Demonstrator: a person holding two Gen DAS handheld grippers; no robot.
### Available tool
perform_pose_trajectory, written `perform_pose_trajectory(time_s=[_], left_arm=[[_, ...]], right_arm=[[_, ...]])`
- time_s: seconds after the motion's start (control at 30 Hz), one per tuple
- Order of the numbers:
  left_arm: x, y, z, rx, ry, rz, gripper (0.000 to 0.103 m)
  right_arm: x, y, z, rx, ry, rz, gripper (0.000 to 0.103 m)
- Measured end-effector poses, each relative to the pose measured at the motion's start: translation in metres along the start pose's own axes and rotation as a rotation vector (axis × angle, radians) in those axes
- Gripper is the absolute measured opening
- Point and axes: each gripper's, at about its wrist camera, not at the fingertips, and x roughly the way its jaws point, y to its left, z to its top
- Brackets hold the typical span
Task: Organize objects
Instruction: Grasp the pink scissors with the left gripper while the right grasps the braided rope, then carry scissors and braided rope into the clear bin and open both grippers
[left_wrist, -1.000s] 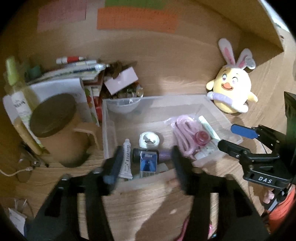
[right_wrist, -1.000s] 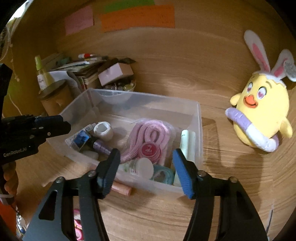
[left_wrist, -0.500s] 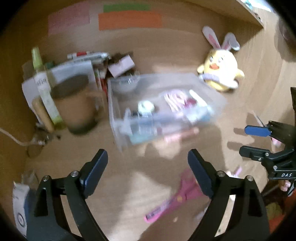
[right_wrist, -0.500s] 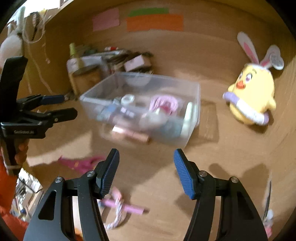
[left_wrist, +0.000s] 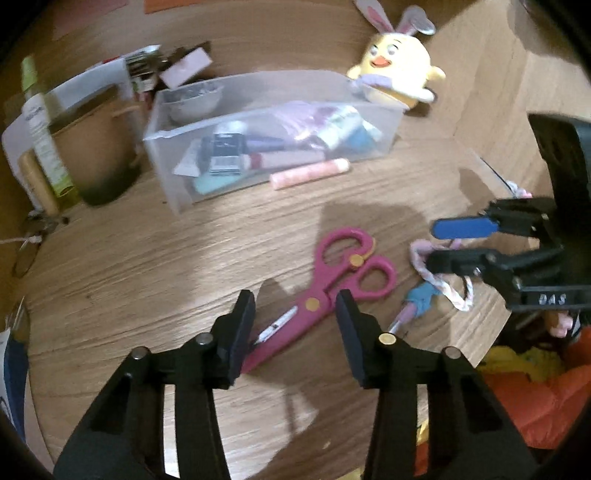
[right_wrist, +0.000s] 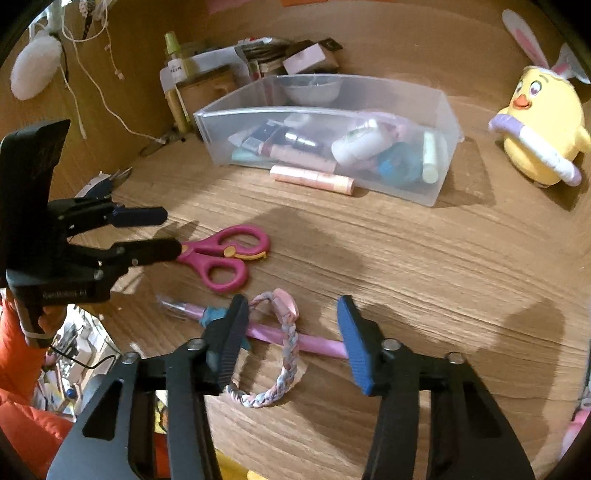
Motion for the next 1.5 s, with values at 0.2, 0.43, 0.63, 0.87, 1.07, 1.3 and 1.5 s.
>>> perform_pose_trajectory(time_s=[0.2,0.43,0.63,0.87,1.07,1.3,1.5], left_arm=[[0.011,-0.007,0.002,0.037,0.008,0.020,0.036],[0.018,-0.004,0.013,0.007,0.002,0.036,0.018],[0.017,-0.005,0.016,-0.010,-0.042,0.076,0.018],[-0.014,0.000,0.025,-0.044,-0.148,0.095,0.018],[-0.039,0.008,0.037,-0.064,-0.235,0.104,0.018],[-0.060,0.021,0.057,-0.107,-0.328,0.080,0.018],[-0.072,0.028,0.078,-0.119,-0.387,0.085,0.018]], right_arm=[[0.010,0.001,0.002,-0.008,0.006,-0.017,0.013],[0.011,-0.011,0.005,0.039,-0.028,-0.042,0.011],[-0.007,-0.024,0.014,0.085,-0.095,-0.071,0.011],[-0.027,-0.036,0.032,0.127,-0.180,-0.089,0.011],[-0.036,-0.037,0.048,0.141,-0.241,-0.097,0.011],[-0.043,-0.035,0.067,0.142,-0.291,-0.102,0.011],[-0.049,-0.038,0.089,0.138,-0.332,-0.125,0.011]])
